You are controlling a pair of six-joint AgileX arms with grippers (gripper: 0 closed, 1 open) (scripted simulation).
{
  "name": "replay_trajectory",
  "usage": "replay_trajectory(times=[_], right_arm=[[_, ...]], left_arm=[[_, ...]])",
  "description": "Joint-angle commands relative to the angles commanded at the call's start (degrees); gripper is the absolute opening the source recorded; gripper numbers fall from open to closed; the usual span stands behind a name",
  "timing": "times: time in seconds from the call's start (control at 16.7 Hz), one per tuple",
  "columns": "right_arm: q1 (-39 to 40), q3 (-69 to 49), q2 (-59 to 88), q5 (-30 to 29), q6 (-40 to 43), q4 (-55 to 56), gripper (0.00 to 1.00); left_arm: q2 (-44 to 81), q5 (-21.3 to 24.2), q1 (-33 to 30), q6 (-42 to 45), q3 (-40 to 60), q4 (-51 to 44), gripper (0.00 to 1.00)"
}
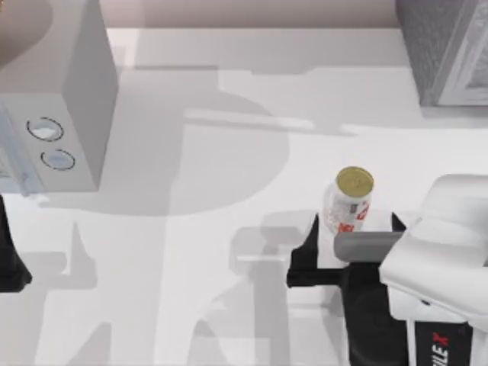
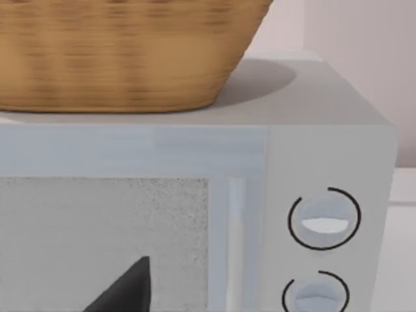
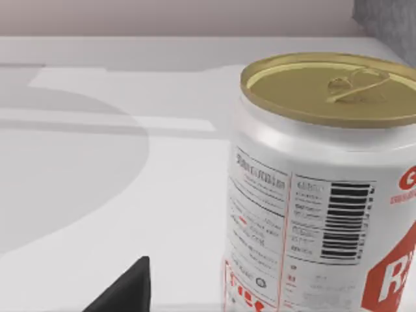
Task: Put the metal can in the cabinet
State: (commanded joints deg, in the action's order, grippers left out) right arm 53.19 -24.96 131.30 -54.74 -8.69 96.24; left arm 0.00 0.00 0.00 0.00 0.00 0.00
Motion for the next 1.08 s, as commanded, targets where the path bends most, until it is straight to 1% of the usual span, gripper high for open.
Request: replay_trajectory(times=[0.42, 0.54, 0.84, 1.08], right_arm=[[-0.16, -0.11, 0.61, 0.01, 0.02, 0.28, 1.0], [-1.78, -1.89, 1.03, 1.72, 0.48, -0.51, 1.0], [-8.32, -8.47, 2.94, 8.16, 2.13, -3.86, 1.0], [-9.33, -9.47, 3.24, 9.15, 2.35, -4.38, 1.0]], left_arm=[[0.0, 0.0, 0.0, 0.0, 0.0, 0.0, 1.0], [0.0, 0.0, 0.0, 0.0, 0.0, 0.0, 1.0], [0.0, 0.0, 0.0, 0.0, 0.0, 0.0, 1.0], [0.0, 0.0, 0.0, 0.0, 0.0, 0.0, 1.0]])
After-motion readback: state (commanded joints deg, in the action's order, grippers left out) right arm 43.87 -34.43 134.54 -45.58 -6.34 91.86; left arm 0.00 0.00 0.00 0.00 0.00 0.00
